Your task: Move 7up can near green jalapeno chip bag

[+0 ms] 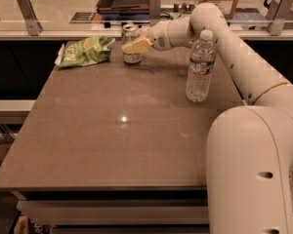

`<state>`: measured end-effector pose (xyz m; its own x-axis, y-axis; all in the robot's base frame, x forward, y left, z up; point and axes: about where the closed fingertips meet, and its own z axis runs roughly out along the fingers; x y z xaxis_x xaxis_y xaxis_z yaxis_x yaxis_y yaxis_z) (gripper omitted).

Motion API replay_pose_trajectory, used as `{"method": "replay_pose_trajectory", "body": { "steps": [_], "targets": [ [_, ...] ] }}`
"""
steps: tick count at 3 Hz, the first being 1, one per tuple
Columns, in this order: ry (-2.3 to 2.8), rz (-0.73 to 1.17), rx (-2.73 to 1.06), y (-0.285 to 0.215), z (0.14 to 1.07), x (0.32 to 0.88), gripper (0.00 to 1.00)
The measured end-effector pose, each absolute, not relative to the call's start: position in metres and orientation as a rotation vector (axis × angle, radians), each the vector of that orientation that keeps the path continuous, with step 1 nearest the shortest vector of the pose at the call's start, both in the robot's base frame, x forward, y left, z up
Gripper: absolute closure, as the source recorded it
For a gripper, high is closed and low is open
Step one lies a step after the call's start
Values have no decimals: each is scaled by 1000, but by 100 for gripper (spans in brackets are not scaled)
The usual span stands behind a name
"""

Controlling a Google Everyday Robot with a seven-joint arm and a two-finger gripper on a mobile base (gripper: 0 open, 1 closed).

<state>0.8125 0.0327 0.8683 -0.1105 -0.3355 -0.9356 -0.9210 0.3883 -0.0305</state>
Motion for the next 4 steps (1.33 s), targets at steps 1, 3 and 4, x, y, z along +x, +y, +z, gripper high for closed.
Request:
{"method": "replay_pose_trajectory", "body": {
  "steps": [1,3,4],
  "targets": [
    [1658,747,-1129,36,867,812,61],
    [1658,756,-1136,43,864,812,15],
    [1658,761,-1139,46,862,812,0]
  ]
}}
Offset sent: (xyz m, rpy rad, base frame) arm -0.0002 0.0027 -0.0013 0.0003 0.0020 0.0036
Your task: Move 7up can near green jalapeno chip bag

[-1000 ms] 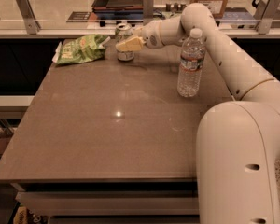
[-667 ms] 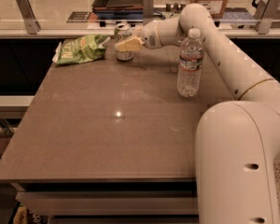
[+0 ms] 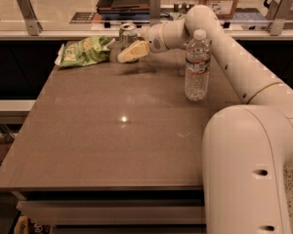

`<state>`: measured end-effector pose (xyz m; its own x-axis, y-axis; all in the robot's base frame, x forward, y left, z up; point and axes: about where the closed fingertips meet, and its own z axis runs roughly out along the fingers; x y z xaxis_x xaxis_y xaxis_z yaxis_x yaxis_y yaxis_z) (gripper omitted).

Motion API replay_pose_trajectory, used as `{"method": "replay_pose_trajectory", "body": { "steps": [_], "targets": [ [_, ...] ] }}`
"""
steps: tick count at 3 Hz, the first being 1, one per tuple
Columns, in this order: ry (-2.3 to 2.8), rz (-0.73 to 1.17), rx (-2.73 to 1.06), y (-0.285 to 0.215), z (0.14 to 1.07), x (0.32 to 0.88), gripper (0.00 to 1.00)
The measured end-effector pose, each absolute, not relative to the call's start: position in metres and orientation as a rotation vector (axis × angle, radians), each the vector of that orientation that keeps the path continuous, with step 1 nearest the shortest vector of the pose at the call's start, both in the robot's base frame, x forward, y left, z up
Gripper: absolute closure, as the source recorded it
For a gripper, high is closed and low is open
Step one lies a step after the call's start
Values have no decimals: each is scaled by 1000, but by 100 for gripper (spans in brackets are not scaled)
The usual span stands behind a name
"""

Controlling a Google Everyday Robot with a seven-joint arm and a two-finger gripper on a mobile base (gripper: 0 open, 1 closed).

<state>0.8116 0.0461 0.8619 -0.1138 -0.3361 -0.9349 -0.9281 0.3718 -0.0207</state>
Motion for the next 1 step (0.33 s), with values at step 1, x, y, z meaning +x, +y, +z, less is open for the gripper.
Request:
{"method": "replay_pose_trajectory", "body": {
  "steps": [1],
  "targets": [
    [1658,761,-1139,46,862,812,0]
  ]
}}
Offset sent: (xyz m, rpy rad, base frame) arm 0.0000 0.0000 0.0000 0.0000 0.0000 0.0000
